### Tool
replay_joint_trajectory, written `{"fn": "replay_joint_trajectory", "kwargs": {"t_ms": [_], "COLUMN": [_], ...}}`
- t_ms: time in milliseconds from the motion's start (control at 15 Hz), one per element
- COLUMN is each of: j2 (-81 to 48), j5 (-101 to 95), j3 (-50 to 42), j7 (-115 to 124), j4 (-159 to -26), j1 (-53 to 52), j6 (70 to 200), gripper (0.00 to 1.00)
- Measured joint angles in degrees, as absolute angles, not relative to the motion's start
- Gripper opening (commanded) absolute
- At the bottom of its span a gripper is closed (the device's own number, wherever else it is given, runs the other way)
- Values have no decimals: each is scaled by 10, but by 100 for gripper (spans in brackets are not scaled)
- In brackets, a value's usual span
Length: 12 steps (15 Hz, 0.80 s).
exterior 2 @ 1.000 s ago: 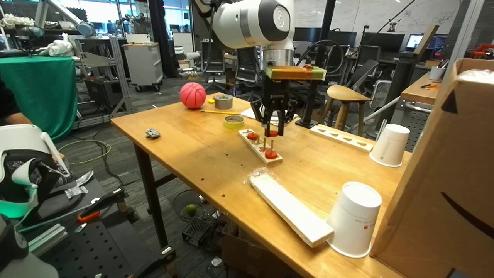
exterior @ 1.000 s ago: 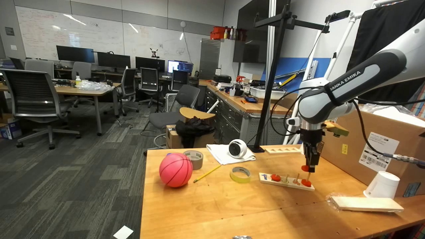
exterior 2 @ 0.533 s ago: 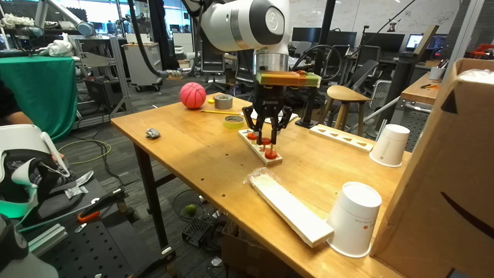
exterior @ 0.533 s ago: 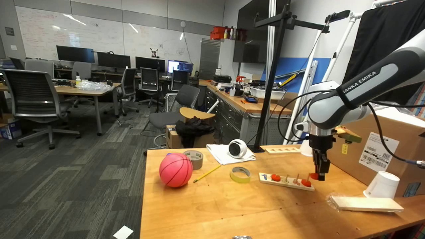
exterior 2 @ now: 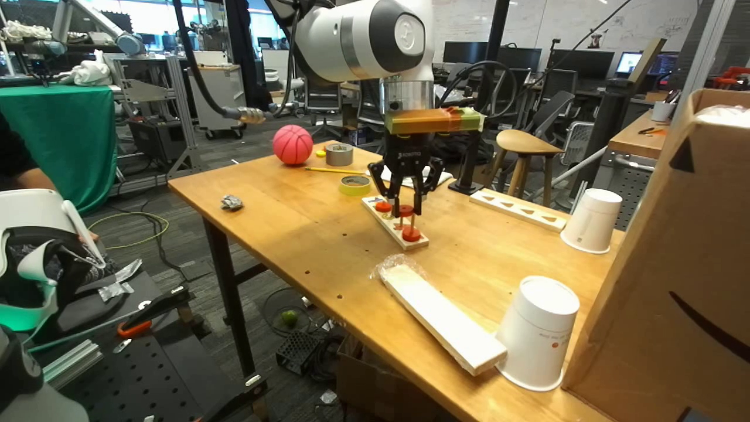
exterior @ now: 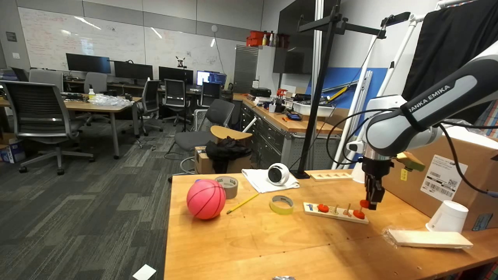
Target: Move one right block to the first right position, then the left block, then the remaining block to the first right position
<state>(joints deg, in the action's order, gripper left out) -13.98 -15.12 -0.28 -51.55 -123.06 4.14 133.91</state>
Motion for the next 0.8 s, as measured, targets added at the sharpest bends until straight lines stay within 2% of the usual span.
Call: {"fn": "replay_joint_trajectory", "kwargs": {"t_ms": [800], "j2": [-140], "j5": [-151], "j3": [-12], "j7": [-508], "j4": [-1229], "j1": [56], "j6": [1373], "gripper": [25]}}
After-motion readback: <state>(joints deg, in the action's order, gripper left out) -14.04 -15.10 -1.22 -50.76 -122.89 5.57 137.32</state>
